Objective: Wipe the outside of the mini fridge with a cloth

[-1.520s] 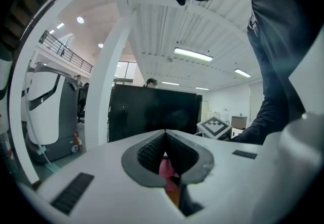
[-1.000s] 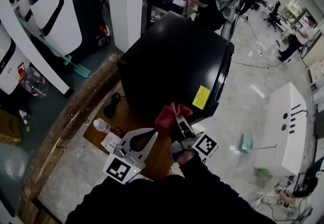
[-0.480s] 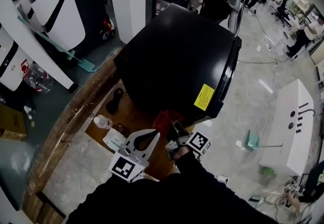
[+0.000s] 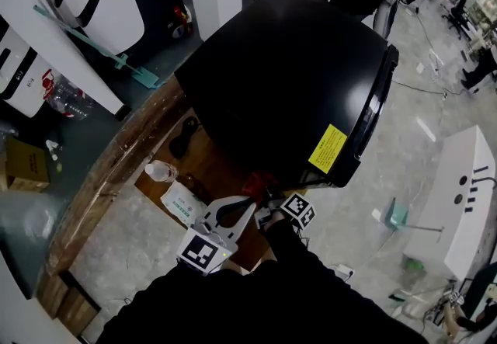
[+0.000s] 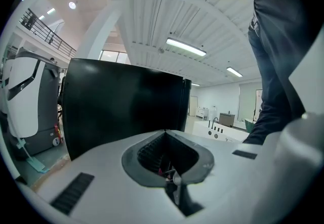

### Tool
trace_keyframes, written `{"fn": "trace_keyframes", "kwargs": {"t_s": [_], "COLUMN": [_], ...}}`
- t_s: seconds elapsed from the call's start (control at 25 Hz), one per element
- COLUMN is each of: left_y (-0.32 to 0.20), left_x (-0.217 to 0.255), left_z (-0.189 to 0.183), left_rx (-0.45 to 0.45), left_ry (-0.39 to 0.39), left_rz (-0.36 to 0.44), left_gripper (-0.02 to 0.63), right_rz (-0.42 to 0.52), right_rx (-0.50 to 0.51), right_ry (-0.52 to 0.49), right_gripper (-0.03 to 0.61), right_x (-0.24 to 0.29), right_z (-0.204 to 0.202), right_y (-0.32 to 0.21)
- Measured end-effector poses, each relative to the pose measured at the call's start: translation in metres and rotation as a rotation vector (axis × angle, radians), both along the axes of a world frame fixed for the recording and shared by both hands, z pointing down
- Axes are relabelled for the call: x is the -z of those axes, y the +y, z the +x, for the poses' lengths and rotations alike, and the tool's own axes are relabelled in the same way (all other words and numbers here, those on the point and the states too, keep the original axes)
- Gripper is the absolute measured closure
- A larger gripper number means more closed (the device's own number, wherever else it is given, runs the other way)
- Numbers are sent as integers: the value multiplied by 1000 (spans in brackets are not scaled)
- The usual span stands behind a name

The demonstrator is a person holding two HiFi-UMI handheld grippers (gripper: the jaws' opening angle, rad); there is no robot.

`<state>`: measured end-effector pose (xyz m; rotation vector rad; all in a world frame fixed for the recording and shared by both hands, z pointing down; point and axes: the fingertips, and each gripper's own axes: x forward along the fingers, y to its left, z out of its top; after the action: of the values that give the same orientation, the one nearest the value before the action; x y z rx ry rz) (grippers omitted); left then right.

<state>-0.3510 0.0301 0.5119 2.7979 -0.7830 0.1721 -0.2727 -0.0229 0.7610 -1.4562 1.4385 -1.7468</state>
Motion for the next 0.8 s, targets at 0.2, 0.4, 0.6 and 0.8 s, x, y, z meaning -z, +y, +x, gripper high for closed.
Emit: {"fn": "trace_keyframes", "kwargs": {"t_s": [0.2,0.4,0.6,0.8], "left_y": [8,26,38,52], "left_x": [-13,-5,3,20], "left_z": [-2,-14,-29,-31], "left_rx": [12,6,2,-43], "left_ry": [-14,-9,14,26], "left_rz": [-29,-14,-18,5], "left_gripper": [607,607,607,607], "right_rz": [-94,-59,175,461], "right_rx": [8,188,350,407], "right_ry": [73,149,318,554], "right_gripper": [494,497,497,497], "right_x": [-60,-40,56,158], "right_z": [12,-3,-19,-19], "right_y": [8,26,51,72]}}
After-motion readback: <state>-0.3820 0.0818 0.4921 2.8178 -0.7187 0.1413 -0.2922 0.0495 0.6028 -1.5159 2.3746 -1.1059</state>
